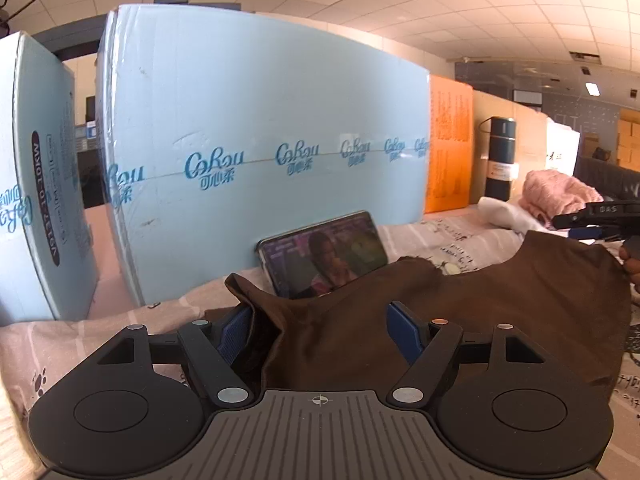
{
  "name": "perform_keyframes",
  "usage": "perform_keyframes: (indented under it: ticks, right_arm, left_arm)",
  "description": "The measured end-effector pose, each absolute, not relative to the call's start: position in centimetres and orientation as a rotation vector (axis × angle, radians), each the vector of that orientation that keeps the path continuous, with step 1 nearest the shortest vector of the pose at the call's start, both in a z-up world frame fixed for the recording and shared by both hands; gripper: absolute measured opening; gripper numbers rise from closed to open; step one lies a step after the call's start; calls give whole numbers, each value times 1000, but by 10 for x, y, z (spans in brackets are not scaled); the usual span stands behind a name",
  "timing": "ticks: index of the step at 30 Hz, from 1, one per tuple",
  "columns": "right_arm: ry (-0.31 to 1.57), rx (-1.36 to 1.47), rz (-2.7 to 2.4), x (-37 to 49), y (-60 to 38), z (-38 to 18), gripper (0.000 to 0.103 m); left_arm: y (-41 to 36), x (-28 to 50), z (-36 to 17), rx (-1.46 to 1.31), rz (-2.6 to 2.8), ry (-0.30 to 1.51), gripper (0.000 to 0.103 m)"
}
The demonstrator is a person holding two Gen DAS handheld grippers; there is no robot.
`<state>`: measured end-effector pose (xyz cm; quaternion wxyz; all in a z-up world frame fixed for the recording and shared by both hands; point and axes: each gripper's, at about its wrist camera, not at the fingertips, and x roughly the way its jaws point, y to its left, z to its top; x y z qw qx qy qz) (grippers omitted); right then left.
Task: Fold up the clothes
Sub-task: 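Lift the jacket with both grippers and shake it open in the air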
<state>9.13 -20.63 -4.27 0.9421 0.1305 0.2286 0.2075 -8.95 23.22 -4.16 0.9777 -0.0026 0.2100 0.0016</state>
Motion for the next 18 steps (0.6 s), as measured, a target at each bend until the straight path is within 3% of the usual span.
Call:
perform_keyframes:
  ticks: [1,3,5,12,18]
  right_arm:
    - [451,251,443,89,-205,-41,76]
    - [420,221,483,86,-202,-37,79]
    - [384,190,520,82,-200,-34,81]
    - [312,103,695,66,-185,-27,85]
    - [248,-187,925,45,-130,-30,100]
  left_arm:
    - [235,-87,-44,-12,11,437,67]
    - [238,-82,-48,-9,32,452,27]
    - [238,-84,-47,6,43,439,11]
    - [202,-119,-17,132,-70,287,7]
    - [168,-160,-2,189,-191,194,6]
